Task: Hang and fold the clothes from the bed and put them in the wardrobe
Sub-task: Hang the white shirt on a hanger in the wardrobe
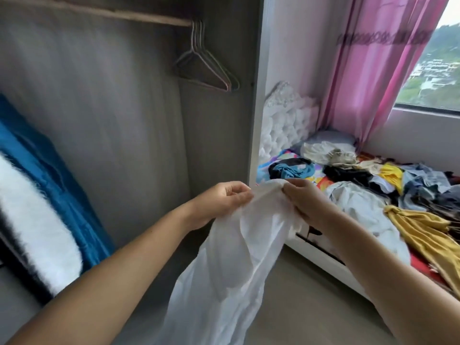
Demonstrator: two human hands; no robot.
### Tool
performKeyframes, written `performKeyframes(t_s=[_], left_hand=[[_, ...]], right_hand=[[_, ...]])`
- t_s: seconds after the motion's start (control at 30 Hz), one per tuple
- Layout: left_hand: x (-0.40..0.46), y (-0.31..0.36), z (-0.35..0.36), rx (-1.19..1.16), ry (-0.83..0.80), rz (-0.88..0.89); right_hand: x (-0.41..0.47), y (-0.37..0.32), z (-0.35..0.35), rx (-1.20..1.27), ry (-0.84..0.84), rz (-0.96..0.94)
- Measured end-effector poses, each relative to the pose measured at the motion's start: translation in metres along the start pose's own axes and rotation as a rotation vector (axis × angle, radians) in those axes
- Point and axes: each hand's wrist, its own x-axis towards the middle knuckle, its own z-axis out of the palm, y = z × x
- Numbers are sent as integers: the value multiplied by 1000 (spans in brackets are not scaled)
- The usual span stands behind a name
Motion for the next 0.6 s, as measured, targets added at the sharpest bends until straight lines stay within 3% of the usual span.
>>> performKeyframes(t_s=[0.17, 0.33, 0.47, 0.53, 0.6], left_hand=[[21, -11, -41, 108, -17, -89], [48, -19, -72, 67, 219, -13], [69, -27, -75, 78, 297, -19], [79, -37, -70, 135, 307, -93], [90, -40, -58, 217, 415, -82]], right_hand=[[67, -34, -39, 227, -63, 66], [104, -48, -66, -127, -472, -218], [129, -60, -46, -118, -337, -294], [137, -66, -35, -74, -321, -271], [143, -73, -23, -135, -324, -246]])
